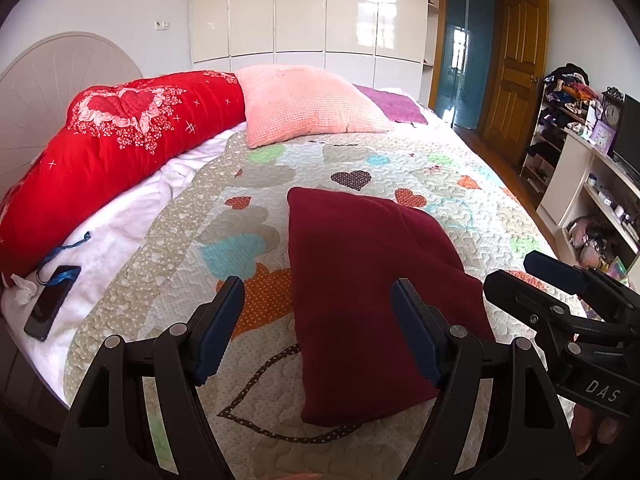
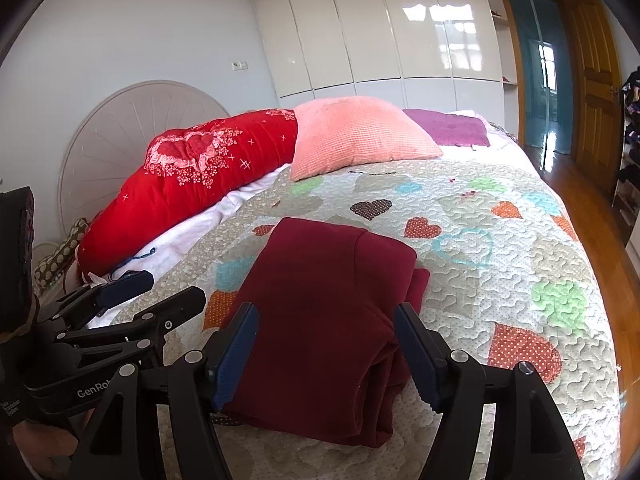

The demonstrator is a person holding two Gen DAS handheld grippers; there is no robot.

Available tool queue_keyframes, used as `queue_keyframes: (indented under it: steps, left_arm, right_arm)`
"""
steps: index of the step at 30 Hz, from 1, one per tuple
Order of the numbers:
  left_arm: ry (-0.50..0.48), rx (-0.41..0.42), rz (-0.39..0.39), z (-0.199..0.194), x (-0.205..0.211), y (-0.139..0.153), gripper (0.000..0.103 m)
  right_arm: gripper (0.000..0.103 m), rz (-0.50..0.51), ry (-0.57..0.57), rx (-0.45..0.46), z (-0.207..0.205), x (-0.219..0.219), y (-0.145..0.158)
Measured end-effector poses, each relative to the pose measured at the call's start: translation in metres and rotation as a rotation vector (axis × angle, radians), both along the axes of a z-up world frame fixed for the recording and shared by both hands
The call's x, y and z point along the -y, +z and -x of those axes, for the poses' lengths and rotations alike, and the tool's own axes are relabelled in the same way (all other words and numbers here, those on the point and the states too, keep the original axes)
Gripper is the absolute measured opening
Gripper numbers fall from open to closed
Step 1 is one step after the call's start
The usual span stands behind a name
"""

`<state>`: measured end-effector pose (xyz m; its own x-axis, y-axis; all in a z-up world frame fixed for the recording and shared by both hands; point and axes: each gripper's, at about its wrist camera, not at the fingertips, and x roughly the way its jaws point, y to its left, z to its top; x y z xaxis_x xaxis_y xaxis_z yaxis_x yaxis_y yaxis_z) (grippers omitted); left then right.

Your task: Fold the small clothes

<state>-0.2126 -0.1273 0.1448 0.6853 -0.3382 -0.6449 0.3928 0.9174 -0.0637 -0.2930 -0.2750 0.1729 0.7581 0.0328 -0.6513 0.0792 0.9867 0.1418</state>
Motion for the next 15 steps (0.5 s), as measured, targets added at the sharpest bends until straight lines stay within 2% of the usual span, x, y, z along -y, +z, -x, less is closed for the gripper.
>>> queue_keyframes:
  steps: [15]
  left_arm:
    - [0.000,-0.013,0.003,-0.0007,0.0021,-0.0049,0.076]
  right_arm:
    - [0.068,-0.017,-0.003,-0.012,-0.0013,-0.0004,-0.0046]
